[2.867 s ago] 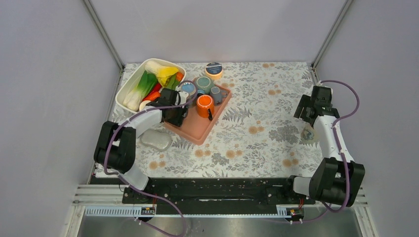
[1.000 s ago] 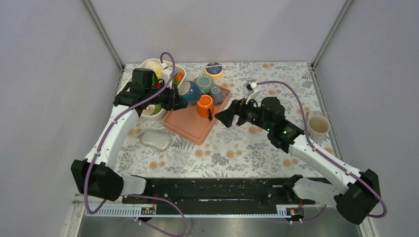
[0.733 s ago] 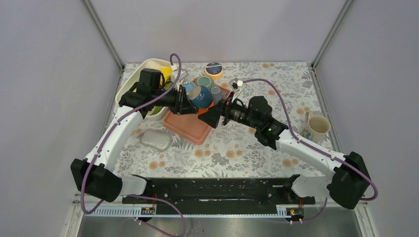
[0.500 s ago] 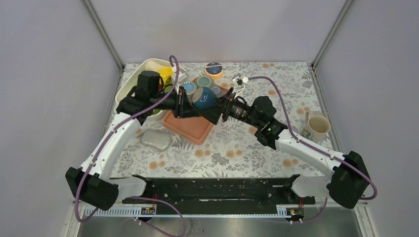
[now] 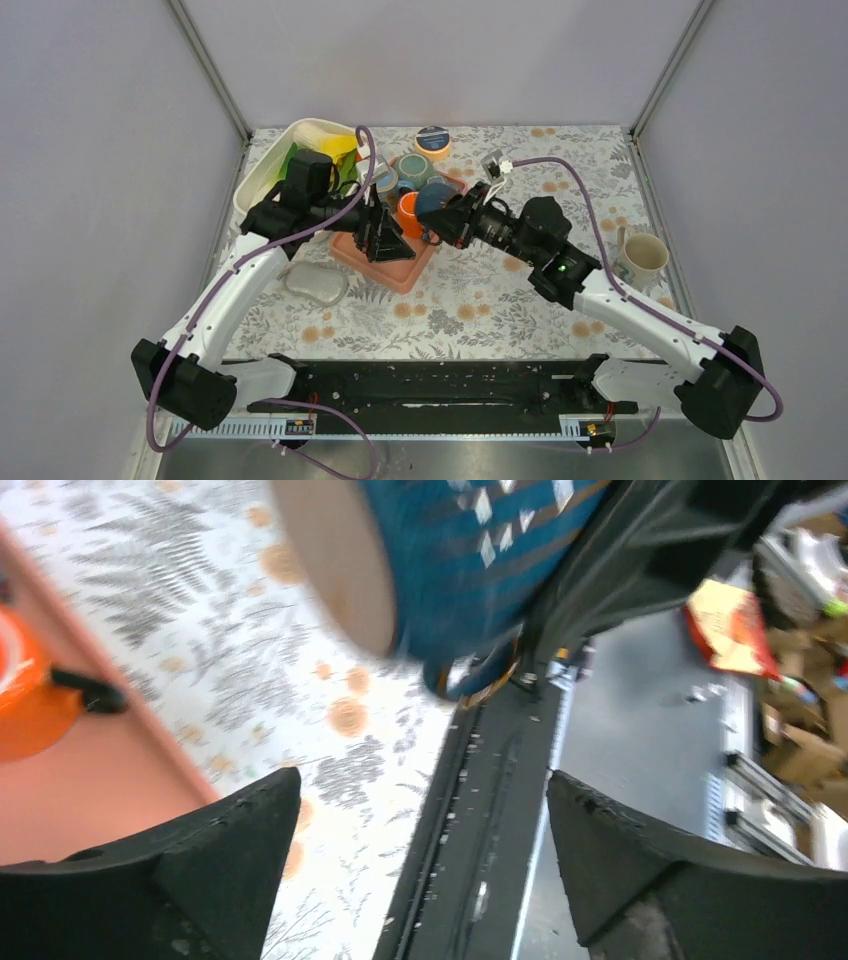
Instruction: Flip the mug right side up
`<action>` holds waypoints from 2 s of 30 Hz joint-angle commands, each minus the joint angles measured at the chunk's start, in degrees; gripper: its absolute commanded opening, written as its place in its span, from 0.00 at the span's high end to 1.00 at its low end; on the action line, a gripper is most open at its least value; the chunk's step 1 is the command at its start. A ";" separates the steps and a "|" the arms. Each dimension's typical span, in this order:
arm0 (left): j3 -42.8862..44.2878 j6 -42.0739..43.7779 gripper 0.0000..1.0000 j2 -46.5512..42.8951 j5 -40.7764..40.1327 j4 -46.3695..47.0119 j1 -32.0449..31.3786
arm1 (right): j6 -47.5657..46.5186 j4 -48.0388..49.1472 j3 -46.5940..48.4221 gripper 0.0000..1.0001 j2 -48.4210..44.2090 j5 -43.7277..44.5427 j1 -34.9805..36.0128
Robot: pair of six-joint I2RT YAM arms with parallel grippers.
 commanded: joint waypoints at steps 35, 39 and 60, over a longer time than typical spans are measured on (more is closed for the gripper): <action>-4.83 44.24 0.08 7.70 -22.33 -14.33 5.76 | -11.21 -53.12 -1.22 0.97 20.16 22.71 10.94; -3.48 48.95 0.11 10.21 -20.53 -16.18 4.96 | -10.73 -52.15 -2.15 0.78 20.28 22.37 10.93; 14.67 94.16 0.04 29.44 -40.51 -12.75 -14.62 | -16.07 -56.01 -7.75 0.09 -9.64 16.76 -6.99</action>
